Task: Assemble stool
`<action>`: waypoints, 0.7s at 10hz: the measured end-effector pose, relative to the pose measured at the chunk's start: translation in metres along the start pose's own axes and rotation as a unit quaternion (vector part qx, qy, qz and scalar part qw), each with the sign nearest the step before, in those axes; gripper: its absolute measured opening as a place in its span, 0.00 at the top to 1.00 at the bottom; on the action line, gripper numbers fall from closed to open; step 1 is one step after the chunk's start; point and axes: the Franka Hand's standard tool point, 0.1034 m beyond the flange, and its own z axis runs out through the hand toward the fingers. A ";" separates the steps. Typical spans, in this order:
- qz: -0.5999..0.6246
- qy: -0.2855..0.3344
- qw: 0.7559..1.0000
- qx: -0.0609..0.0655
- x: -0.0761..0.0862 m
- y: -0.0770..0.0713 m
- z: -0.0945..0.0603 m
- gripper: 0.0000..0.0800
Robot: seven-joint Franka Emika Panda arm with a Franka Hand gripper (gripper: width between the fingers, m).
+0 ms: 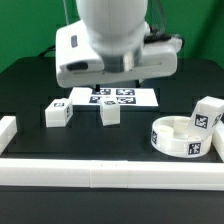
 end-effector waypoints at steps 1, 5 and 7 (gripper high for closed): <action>-0.001 0.000 1.000 0.000 -0.001 -0.001 0.000 0.19; 0.011 -0.008 1.000 -0.001 0.006 0.015 0.007 0.19; 0.013 -0.010 1.000 0.003 0.010 0.015 0.011 0.19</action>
Offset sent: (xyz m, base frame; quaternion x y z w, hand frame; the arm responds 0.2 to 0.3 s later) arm -0.0029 -0.0303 -0.0111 -0.0650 -0.0159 0.0285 0.9973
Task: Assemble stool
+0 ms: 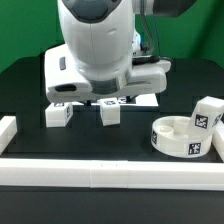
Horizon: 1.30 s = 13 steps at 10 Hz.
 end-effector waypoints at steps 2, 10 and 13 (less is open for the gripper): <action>-0.001 -0.016 1.000 0.002 -0.003 -0.001 0.004 0.19; -0.006 -0.046 0.999 -0.005 0.013 -0.004 0.021 0.19; -0.009 -0.040 0.999 -0.004 0.019 0.000 0.027 0.19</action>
Offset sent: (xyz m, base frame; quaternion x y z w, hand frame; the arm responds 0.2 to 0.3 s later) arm 0.0033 -0.0160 -0.0060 -0.0390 -0.1212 0.0156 0.9917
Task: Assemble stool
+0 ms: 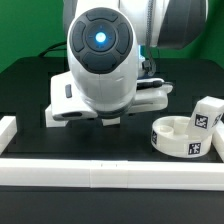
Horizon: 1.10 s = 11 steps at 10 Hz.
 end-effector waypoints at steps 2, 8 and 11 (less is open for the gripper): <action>0.000 -0.002 1.000 0.000 0.000 -0.001 0.002 0.48; -0.002 -0.002 1.000 0.000 0.000 -0.003 0.002 0.59; -0.003 -0.001 1.000 0.003 -0.005 -0.011 -0.006 0.59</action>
Offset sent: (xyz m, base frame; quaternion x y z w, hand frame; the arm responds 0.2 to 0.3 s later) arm -0.0006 -0.0002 -0.0013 -0.0044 0.0038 -0.0058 1.0000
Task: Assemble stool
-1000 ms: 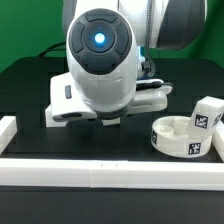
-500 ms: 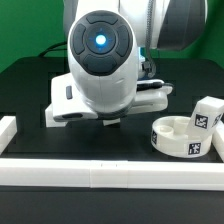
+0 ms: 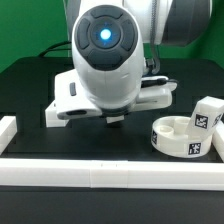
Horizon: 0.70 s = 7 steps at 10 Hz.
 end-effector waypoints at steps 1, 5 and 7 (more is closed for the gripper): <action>0.001 -0.002 1.000 0.006 -0.009 -0.011 -0.011 0.59; -0.005 0.024 0.999 0.040 -0.048 -0.040 -0.068 0.59; -0.004 0.019 0.999 0.041 -0.045 -0.039 -0.062 0.59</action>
Offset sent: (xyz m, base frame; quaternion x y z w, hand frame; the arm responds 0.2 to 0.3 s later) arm 0.0104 0.0234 0.0968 -0.0077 -0.0531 -0.0286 0.9981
